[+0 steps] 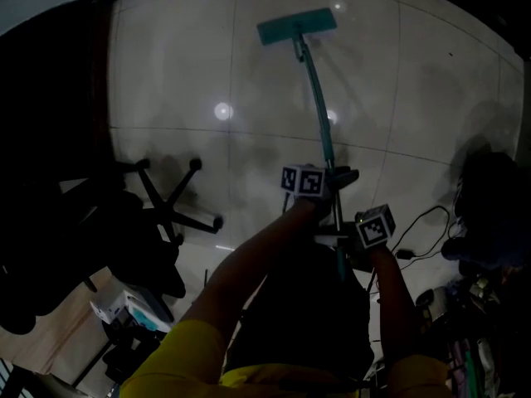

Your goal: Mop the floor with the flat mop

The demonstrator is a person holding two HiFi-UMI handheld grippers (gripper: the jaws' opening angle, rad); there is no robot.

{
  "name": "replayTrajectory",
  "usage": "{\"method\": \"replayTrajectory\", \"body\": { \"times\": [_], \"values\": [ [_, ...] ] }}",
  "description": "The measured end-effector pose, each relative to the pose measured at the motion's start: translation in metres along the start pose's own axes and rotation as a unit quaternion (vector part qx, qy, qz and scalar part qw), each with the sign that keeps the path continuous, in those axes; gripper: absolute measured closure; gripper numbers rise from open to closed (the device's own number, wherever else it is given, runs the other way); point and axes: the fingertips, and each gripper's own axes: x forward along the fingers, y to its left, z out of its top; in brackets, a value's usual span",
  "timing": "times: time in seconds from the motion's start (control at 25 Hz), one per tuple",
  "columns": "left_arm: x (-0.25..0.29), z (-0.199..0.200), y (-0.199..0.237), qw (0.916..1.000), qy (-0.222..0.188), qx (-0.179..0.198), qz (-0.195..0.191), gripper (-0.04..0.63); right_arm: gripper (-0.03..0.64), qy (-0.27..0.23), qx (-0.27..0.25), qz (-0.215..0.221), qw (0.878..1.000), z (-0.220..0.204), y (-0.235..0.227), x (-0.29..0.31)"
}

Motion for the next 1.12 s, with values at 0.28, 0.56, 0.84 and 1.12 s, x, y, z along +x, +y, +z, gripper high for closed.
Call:
{"method": "replayTrajectory", "body": {
  "times": [0.28, 0.56, 0.84, 1.12],
  "values": [
    [0.008, 0.070, 0.042, 0.9966, 0.058, 0.055, 0.021, 0.413, 0.569, -0.051, 0.021, 0.006, 0.998, 0.070, -0.041, 0.021],
    [-0.038, -0.117, -0.034, 0.9991, 0.000, -0.044, 0.000, 0.416, 0.551, 0.093, 0.076, 0.012, 0.993, -0.139, 0.038, 0.025],
    [-0.048, -0.107, -0.016, 0.9966, -0.071, -0.042, 0.006, 0.419, 0.548, 0.131, 0.030, 0.008, 0.991, -0.136, 0.020, 0.023],
    [-0.039, 0.094, 0.062, 0.9959, -0.090, 0.007, -0.002, 0.420, 0.563, 0.063, -0.038, -0.027, 0.997, 0.068, -0.052, 0.041]
  ]
}}
